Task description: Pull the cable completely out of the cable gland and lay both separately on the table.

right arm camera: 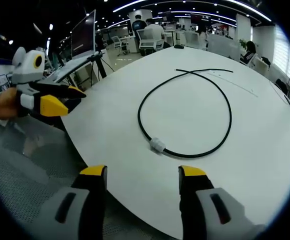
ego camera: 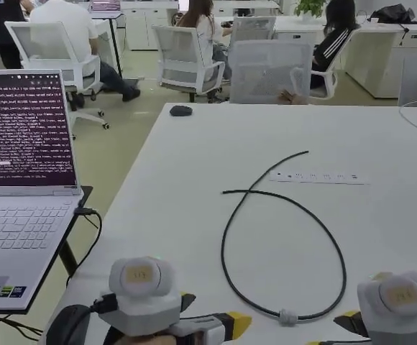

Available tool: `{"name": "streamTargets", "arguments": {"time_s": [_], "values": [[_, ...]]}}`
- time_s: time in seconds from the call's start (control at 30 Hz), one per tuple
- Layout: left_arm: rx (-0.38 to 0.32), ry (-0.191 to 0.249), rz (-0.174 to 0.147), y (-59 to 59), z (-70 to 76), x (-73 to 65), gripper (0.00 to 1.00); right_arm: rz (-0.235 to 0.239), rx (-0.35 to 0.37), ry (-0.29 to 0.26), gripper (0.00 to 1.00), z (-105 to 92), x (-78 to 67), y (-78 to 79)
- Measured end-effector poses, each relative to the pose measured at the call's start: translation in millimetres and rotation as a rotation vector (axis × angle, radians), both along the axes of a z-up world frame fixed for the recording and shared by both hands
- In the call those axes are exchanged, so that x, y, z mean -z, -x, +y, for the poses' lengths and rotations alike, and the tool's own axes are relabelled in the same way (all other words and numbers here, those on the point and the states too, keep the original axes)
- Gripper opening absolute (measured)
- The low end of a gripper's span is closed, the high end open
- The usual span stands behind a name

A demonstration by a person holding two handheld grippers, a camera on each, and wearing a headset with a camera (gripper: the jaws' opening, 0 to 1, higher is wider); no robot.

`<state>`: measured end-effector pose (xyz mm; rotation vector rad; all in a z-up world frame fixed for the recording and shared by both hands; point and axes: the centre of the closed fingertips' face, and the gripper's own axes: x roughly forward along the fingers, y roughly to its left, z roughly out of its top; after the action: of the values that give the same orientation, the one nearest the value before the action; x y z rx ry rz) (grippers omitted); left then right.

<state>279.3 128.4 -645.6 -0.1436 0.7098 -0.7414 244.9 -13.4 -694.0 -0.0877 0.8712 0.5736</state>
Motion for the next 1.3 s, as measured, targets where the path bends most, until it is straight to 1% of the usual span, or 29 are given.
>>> {"name": "streamTargets", "arguments": {"time_s": [0.17, 0.37, 0.5, 0.7, 1.3], "values": [[0.001, 0.007, 0.008, 0.6, -1.1, 0.6, 0.65, 0.002, 0.004, 0.001, 0.61, -0.9, 0.5, 0.1], [0.0, 0.011, 0.0, -0.3, -1.1, -0.6, 0.65, 0.006, 0.01, -0.002, 0.61, -1.5, 0.9, 0.2], [-0.002, 0.02, 0.009, 0.3, -2.3, -0.4, 0.65, 0.01, 0.011, -0.004, 0.61, -1.5, 1.9, 0.9], [0.014, 0.012, 0.012, 2.9, -5.6, 0.6, 0.65, 0.014, 0.019, -0.012, 0.62, -1.5, 1.7, 0.8], [0.024, -0.01, 0.008, 3.3, -4.5, 2.6, 0.65, 0.018, -0.007, -0.01, 0.62, 3.6, 2.4, 2.8]]}}
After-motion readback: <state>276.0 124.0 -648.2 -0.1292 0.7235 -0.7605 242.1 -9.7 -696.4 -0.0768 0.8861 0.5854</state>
